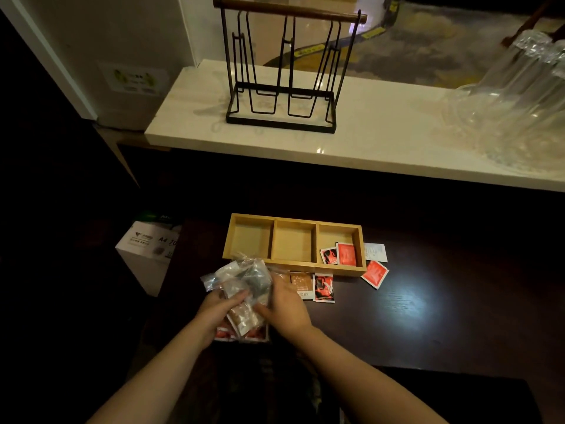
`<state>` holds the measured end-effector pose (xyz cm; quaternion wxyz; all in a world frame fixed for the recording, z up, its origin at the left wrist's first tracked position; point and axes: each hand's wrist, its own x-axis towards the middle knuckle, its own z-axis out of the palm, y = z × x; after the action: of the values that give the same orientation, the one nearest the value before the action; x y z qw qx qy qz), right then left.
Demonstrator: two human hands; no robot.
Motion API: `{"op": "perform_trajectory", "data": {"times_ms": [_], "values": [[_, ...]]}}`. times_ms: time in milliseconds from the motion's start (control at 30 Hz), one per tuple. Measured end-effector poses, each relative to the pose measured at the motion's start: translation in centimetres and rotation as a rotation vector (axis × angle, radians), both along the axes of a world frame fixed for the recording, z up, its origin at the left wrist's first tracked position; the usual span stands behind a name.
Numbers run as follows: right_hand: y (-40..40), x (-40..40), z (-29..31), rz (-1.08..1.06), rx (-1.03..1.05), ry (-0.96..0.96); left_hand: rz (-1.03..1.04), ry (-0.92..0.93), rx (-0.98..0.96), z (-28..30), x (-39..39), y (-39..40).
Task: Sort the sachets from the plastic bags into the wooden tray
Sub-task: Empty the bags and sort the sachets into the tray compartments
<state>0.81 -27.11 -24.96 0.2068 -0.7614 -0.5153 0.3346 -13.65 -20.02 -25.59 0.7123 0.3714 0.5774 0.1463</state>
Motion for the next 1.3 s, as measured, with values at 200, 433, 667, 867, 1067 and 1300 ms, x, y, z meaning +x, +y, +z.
{"op": "perform_trajectory", "data": {"times_ms": [200,433,667,867,1067,1300], "values": [[0.4,0.5,-0.8,-0.048,-0.027,-0.082,-0.159,0.378,0.345,-0.1,1.1,-0.1],[0.2,1.2,-1.1,-0.182,-0.046,-0.098,-0.073,0.718,0.626,1.0,0.7,-1.1],[-0.3,1.4,-0.9,-0.18,-0.01,-0.056,-0.805,0.935,1.282,1.1,0.6,-2.6],[-1.2,2.5,1.0,-0.267,0.055,0.255,-1.046,0.967,1.174,0.6,0.7,-3.4],[-2.3,4.6,1.7,-0.346,-0.084,0.52,-1.012,0.855,1.082,1.4,1.3,-3.2],[-1.3,6.0,4.1,-0.374,-0.094,0.69,-0.389,0.575,1.007,5.6,4.4,-3.7]]}}
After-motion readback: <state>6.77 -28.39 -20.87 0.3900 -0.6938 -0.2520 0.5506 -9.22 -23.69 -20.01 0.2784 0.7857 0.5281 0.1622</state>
